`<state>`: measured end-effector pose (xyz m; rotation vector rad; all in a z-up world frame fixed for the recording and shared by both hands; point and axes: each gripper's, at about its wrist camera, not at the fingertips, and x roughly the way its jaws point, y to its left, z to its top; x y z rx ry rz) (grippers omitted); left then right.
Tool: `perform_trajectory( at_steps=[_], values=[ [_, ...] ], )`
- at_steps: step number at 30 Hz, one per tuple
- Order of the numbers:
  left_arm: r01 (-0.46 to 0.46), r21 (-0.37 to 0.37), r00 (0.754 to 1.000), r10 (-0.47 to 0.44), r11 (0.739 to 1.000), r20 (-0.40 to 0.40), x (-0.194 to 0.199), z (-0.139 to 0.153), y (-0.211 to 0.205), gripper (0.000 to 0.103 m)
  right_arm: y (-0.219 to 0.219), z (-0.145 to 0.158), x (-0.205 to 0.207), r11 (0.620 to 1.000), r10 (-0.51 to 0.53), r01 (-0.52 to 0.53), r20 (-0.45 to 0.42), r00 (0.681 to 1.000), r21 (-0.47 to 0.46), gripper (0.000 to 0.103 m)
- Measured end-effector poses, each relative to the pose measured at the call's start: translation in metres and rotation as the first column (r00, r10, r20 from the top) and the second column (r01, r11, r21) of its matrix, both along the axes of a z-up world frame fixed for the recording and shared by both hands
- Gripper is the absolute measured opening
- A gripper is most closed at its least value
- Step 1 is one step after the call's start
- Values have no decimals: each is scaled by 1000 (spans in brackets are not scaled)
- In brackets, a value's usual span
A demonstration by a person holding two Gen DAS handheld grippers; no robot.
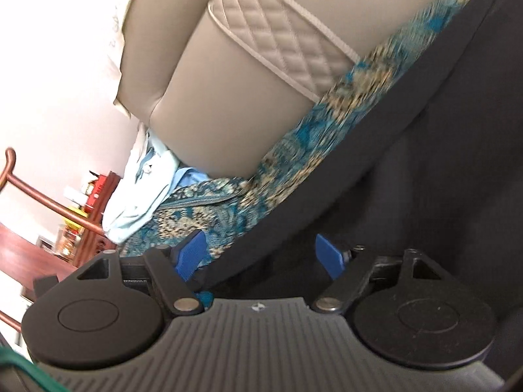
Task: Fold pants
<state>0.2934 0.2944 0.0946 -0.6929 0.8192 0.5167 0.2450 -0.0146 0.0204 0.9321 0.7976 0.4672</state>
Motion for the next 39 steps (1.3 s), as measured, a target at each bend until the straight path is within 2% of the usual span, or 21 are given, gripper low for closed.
perform_trajectory(
  at_steps=[3,4,8,13,14,15,18,20,21,23,24,26,28,30,32,35,38,39],
  values=[
    [21,7,1000,-21,1000,15,-1,4,0,3,27,-8,9,997,39,-36,-52,998,67,73],
    [27,10,999,-27,1000,17,-2,5,0,3,36,-9,10,997,51,-47,-59,997,66,72],
    [37,-1,999,-37,999,13,0,3,2,3,71,-16,18,998,58,-57,-84,995,12,57],
    [39,-17,999,-39,999,12,0,-4,6,3,76,-29,39,997,-75,71,-118,990,-43,39],
    [40,-21,999,-40,999,12,0,-5,7,3,72,-30,44,993,-109,103,-127,986,-54,28],
    [42,-26,999,-42,999,14,0,-6,7,3,68,-32,48,990,-131,124,-143,981,-61,9],
    [60,-51,998,-59,997,28,-3,-8,8,3,53,-36,49,990,-137,130,-190,972,-48,7],
    [103,-65,992,-97,993,83,-10,-6,6,6,54,-24,36,986,-128,111,-127,984,-128,5],
    [121,-66,987,-113,990,112,-15,-4,5,13,56,-17,27,980,-121,106,-82,989,-171,5],
    [139,-66,980,-128,988,156,-27,0,4,21,58,-5,11,974,-112,106,-19,994,-198,5],
    [144,-72,977,-130,987,171,-32,2,3,30,56,0,5,975,-112,108,-7,994,-193,5],
    [153,-98,971,-132,983,197,-42,2,2,41,52,8,-9,978,-114,114,9,993,-172,5],
    [150,-131,967,-118,980,225,-50,3,2,46,51,16,-20,979,-115,117,21,993,-166,5],
    [138,-165,962,-93,977,258,-58,1,1,56,46,21,-31,979,-111,114,29,993,-169,5],
    [124,-183,959,-70,975,276,-62,-1,-1,58,47,23,-38,977,-111,115,33,993,-179,5],
    [87,-152,965,-45,985,260,-64,-6,-7,54,44,18,-48,978,-109,110,16,994,-176,5],
    [52,-157,972,-14,986,233,-63,-17,-8,47,41,11,-59,982,-110,108,-6,994,-156,5],
    [43,-171,974,-4,984,225,-64,-22,-7,36,40,9,-64,982,-111,109,-7,994,-153,5]
  ],
)
